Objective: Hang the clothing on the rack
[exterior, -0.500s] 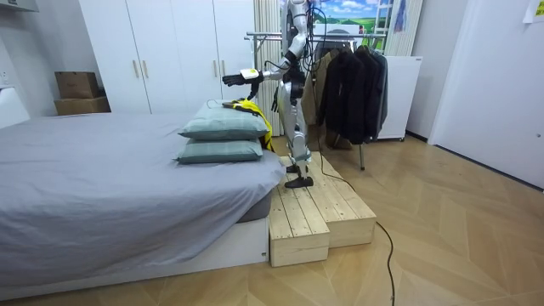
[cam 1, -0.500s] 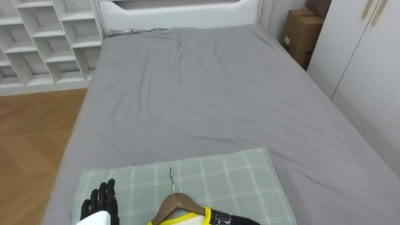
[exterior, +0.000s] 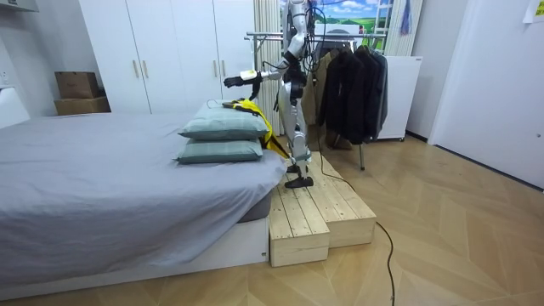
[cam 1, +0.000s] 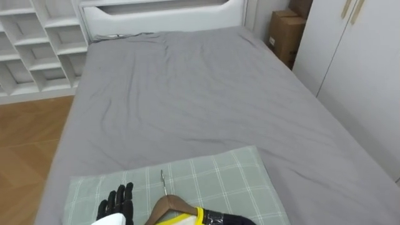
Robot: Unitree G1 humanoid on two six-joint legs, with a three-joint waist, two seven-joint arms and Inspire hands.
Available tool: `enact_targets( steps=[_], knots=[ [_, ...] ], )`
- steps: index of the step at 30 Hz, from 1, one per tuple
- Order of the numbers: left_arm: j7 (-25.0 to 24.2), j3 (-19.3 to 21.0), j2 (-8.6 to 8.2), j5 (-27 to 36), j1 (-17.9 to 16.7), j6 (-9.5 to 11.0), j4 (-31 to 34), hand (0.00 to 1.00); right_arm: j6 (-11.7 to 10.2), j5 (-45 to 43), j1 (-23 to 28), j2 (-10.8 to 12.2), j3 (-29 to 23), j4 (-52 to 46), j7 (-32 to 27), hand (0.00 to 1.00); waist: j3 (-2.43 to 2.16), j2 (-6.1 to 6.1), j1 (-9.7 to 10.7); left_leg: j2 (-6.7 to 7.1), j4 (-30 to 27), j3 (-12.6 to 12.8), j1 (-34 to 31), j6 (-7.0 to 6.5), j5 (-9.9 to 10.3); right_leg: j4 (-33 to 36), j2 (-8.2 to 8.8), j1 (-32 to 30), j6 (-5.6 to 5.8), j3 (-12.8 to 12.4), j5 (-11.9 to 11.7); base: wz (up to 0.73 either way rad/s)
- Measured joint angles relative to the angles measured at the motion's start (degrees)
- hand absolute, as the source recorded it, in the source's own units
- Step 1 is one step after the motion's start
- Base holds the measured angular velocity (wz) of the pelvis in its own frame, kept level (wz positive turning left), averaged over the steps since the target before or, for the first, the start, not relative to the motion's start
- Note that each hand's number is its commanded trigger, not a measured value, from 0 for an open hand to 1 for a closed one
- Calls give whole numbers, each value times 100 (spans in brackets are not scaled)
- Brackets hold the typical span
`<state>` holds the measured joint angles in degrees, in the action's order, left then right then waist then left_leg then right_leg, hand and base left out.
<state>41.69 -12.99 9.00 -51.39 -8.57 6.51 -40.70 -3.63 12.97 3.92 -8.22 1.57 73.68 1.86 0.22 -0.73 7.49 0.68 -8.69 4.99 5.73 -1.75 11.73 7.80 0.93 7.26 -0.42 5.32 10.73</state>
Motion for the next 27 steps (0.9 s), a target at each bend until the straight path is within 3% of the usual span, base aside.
enact_targets(
  steps=[8,17,27],
  knots=[
    [-177,-76,-4,5,6,-11,-405,0,-3,51,14,3,5,-11,-40,0,10,-23,28,-2,31,74,39,1,0,-11,-2,-19,-2,-59,-1,-4],
    [-196,-45,56,5,12,-38,-625,0,-4,47,51,24,62,-13,-57,0,-47,-192,32,2,30,89,-5,0,0,-21,8,-56,1,-60,0,0],
    [-178,-45,66,131,79,-71,-869,0,-1,247,186,22,62,-5,-192,0,-43,-100,80,-7,48,101,-16,1,0,0,-1,-84,0,-60,0,0]
  ],
)
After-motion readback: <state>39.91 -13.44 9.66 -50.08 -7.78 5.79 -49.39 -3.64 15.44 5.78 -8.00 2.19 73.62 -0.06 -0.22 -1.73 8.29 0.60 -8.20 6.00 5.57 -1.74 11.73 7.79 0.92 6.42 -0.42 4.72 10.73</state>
